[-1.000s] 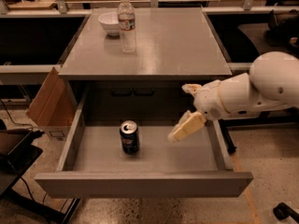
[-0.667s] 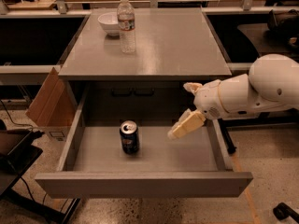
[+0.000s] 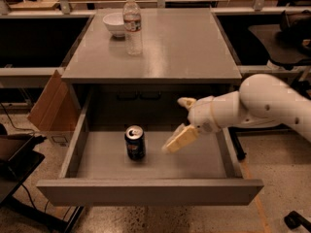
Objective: Pick pepsi can from top drawer and place on counter
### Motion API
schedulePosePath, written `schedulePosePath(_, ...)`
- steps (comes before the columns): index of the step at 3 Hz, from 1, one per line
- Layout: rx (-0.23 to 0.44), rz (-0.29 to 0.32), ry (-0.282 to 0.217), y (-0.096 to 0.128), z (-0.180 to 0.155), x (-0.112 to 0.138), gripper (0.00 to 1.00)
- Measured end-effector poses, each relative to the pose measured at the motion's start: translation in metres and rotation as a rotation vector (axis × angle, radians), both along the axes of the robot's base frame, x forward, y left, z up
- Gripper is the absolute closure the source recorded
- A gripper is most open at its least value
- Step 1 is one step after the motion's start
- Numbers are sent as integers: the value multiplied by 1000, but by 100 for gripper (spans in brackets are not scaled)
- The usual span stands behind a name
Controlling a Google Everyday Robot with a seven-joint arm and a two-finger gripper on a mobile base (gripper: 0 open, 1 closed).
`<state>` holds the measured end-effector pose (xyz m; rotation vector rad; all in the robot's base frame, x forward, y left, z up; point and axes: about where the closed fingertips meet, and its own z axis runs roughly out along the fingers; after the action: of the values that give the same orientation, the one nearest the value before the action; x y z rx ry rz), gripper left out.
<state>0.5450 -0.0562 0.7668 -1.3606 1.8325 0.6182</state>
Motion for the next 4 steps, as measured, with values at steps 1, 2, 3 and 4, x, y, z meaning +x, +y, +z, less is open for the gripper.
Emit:
schedulePosePath(1, 133, 39, 56, 54, -70, 4, 0)
schedulePosePath(2, 197, 58, 78, 84, -99, 10, 0)
schedulePosePath(3, 226, 86, 62, 113, -103, 23, 0)
schedulePosePath(4, 230, 118, 76, 144, -108, 29, 25)
